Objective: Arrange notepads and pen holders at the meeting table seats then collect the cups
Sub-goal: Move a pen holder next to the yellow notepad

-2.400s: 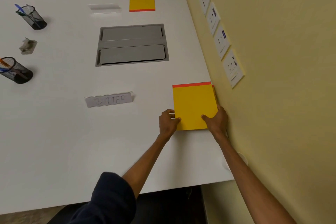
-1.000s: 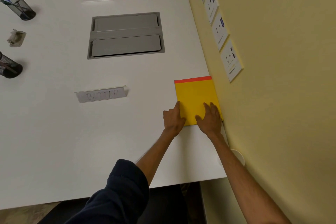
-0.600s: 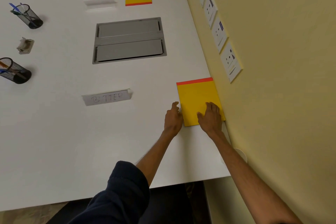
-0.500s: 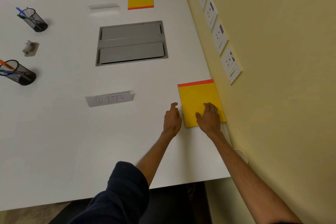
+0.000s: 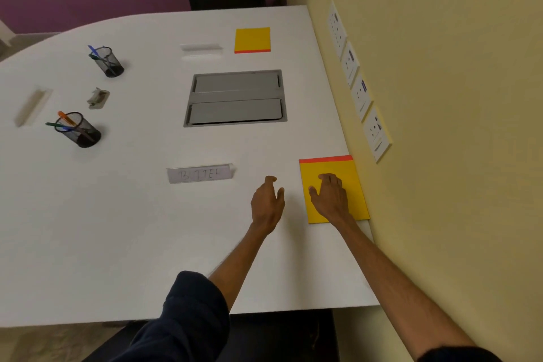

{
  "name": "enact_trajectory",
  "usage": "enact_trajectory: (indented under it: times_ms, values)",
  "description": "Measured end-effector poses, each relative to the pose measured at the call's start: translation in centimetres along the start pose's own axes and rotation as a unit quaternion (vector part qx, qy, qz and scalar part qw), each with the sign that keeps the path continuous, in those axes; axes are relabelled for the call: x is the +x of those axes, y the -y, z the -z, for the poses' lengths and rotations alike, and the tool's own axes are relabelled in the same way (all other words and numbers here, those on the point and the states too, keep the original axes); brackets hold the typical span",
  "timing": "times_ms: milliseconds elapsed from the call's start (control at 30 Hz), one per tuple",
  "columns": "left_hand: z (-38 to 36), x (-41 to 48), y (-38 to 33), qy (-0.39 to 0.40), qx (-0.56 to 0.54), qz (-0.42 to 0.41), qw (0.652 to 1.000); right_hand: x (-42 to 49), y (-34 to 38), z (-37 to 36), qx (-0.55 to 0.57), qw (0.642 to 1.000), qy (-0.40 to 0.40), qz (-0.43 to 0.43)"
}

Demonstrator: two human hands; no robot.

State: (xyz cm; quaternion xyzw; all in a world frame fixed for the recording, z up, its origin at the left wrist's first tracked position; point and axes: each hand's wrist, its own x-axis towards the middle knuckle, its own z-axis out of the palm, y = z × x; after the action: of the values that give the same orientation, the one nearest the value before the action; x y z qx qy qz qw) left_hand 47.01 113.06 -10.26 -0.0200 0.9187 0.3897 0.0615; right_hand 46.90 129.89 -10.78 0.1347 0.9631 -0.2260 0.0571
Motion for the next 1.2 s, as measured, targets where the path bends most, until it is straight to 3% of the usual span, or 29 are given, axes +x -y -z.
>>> enact_trajectory:
  times_ms: [133, 267, 500, 667, 900, 1200]
  values:
    - [3.4, 0.0, 0.8, -0.054, 0.037, 0.011, 0.998, 0.6, 2.9, 1.0, -0.035, 0.997, 0.005, 0.063]
    - [7.0, -1.3, 1.9, -0.101, 0.06, 0.019, 0.993, 0.4, 6.8, 1.6, 0.001, 0.995, 0.01, 0.098]
    - [13.4, -3.7, 4.4, -0.129, 0.086, 0.056, 0.986, -2.4, 13.7, 2.0, 0.0, 0.986, 0.032, 0.166]
    - [19.6, -5.3, 6.3, -0.148, 0.106, 0.032, 0.983, -5.0, 19.2, 3.3, -0.022, 0.977, 0.024, 0.213]
    - [28.8, -10.8, 10.5, -0.182, 0.111, 0.024, 0.977, -12.1, 28.2, 2.4, -0.021, 0.97, 0.018, 0.241]
    - [39.5, -21.2, 20.4, -0.204, 0.097, 0.073, 0.972, -22.3, 39.0, -3.4, 0.009, 0.959, 0.045, 0.279]
